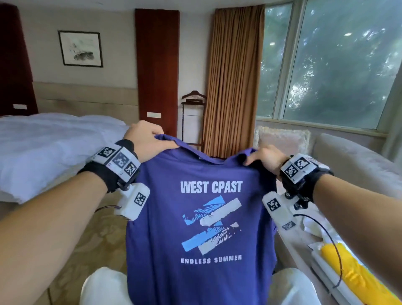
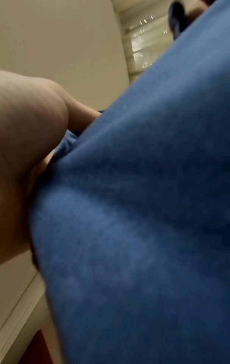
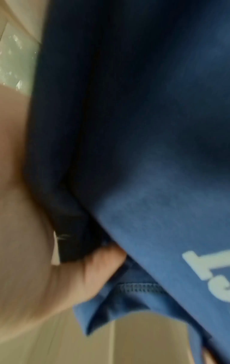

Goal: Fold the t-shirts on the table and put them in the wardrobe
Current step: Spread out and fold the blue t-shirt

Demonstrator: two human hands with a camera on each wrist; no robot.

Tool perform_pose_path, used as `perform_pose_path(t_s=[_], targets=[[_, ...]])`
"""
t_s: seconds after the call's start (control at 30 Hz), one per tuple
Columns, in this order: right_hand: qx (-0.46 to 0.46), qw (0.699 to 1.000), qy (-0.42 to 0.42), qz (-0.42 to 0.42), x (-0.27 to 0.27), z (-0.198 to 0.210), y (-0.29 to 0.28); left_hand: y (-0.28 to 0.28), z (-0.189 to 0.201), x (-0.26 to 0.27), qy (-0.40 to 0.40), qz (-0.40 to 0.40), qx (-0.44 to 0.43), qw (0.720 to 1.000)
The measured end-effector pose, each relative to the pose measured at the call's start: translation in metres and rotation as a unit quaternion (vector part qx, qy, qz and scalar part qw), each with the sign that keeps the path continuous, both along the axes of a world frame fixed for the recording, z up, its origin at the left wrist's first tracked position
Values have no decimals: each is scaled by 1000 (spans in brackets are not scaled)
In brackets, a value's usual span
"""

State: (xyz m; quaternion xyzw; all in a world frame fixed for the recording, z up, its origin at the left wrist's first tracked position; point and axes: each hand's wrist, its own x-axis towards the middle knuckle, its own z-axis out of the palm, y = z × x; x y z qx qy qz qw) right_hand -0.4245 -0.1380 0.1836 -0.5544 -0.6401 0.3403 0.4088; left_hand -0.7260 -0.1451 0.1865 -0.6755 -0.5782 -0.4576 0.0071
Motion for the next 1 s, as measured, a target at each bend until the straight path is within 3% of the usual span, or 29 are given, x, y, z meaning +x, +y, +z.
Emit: perform_pose_path(t_s=[0.07,0.23,0.33,0.53,0.67,0.83,1.0], targets=[[16,997,-66,-47,3,-17,24,17,-15,-5,-2,9,-65,998],[-59,988,-42,-135,8,-65,85,71,-57,-17,-40,-23,-187,981],[-96,980,-56,-167,11,-105,129,113,-92,-25,-31,4,-234,972],[-167,957,-127,-199,11,-191,223,188,-172,-34,-39,78,-267,960],[-193,940,-136,-246,-13,-200,244,233,-216,-41,-68,114,-277,952],[-239,924,-195,-226,-10,-241,297,284,-267,-48,-69,170,-294,938],[-288,905,-222,-222,-12,-288,347,334,-307,-60,-55,176,-356,916]])
